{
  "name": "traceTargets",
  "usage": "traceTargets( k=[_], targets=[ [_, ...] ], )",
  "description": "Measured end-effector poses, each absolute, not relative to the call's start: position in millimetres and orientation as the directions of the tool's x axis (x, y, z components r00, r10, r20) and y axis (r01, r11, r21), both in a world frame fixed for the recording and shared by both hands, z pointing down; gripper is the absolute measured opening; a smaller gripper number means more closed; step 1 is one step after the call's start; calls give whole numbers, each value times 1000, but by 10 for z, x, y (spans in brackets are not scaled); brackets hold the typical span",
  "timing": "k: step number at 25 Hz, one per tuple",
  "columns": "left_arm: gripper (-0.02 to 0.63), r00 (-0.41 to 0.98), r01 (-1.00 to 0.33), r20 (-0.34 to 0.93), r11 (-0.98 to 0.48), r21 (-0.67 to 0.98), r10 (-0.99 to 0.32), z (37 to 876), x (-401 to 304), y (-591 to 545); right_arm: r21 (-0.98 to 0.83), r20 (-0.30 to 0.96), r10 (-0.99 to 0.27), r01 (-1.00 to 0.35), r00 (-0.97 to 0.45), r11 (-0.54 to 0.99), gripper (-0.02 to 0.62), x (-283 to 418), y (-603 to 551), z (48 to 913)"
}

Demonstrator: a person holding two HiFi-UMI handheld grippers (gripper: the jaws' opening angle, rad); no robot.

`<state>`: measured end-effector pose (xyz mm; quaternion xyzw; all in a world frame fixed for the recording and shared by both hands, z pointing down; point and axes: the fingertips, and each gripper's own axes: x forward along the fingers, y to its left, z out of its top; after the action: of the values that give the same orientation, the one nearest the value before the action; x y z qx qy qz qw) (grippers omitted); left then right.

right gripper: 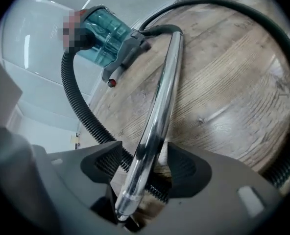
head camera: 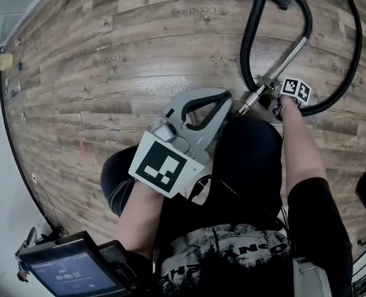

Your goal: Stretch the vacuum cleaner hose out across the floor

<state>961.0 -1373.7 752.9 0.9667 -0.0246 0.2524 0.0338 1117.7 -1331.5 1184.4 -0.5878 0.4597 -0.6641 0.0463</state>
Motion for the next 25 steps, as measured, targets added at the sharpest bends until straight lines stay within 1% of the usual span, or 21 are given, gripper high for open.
traceTargets(
  k=[4, 5, 7, 8, 11, 15, 18, 21, 25],
  targets=[
    [3, 849, -129, 522, -990, 56, -81, 7583, 9465, -13777, -707, 704, -648, -363, -290, -607, 287, 11106, -13471, 12025],
    [3, 847, -136, 525, -989, 57, -86, 7585, 9442, -13781, -709, 704, -654, -339, -277, -619, 257, 11119, -13485, 12077],
    [3, 842, -141, 532, -988, 55, -91, 7612, 9379, -13770, -700, 712, -651, -340, -263, -628, 181, 11128, -13508, 12174],
    [3, 839, -143, 537, -988, 51, -94, 7634, 9340, -13761, -695, 716, -646, -351, -264, -627, 170, 11113, -13524, 12208],
    [3, 833, -149, 544, -988, 46, -100, 7689, 9256, -13749, -697, 715, -651, -334, -255, -635, 155, 11086, -13574, 12234],
    [3, 840, -154, 535, -986, 65, -96, 7735, 9251, -13711, -747, 664, -722, -231, -196, -624, 135, 11128, -13589, 12133],
    [3, 847, -145, 523, -988, 60, -93, 7739, 9265, -13702, -809, 588, -793, -147, -160, -570, 133, 11119, -13687, 11937],
    [3, 833, -144, 543, -989, 30, -104, 7787, 9249, -13725, -865, 501, -858, -42, -113, -500, 132, 11086, -13802, 11658],
    [5, 825, -138, 553, -990, -12, -121, 7843, 9299, -13796, -906, 419, -907, 50, -40, -421, 135, 11078, -13958, 11222]
  ],
)
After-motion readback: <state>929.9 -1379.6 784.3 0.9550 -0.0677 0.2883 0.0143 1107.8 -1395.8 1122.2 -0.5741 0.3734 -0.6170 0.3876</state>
